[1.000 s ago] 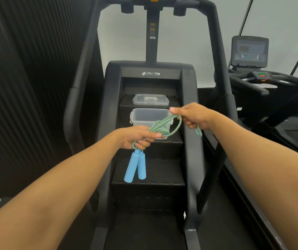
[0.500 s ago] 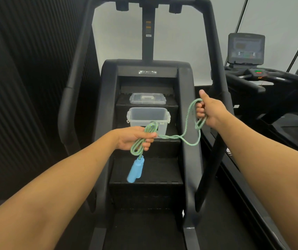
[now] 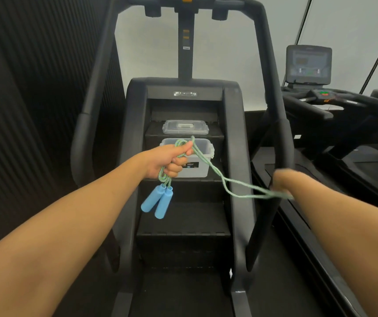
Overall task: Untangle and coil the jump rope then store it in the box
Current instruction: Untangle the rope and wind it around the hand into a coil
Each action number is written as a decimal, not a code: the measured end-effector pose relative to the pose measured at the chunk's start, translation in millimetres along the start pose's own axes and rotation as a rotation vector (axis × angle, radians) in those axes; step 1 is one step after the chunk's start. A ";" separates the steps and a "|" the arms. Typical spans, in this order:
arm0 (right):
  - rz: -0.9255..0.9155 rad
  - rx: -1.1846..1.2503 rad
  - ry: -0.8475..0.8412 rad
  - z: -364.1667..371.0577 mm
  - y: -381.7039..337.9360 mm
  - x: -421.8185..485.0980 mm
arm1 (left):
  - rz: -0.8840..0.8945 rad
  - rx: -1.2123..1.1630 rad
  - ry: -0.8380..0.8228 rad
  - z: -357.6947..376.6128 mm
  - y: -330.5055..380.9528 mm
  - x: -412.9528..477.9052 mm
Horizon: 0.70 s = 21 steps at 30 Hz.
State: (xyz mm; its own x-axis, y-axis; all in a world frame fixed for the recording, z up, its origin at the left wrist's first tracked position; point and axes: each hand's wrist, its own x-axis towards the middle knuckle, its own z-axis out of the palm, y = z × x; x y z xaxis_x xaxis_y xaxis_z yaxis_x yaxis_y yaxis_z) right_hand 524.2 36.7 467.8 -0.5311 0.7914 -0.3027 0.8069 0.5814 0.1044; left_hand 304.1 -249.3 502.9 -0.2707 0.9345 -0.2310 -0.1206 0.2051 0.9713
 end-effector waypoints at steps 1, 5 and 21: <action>-0.005 -0.181 -0.146 11.3 -0.6 -4.1 | -0.014 0.038 -0.024 0.7 4.5 -1.8; -0.295 0.658 -0.411 5.7 -46.1 -43.9 | -0.053 0.150 -0.123 16.2 18.9 -0.3; -0.511 1.413 0.100 -18.5 -158.1 -61.2 | -0.118 0.041 -0.126 5.6 3.0 2.8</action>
State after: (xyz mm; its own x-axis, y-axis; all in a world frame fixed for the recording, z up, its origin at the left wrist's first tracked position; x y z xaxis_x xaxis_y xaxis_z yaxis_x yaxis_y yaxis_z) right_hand 424.4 -100.2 487.3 -0.7919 0.6089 0.0467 0.0815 0.1812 -0.9801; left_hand 308.3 -244.5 505.4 -0.1351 0.9317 -0.3373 -0.1044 0.3251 0.9399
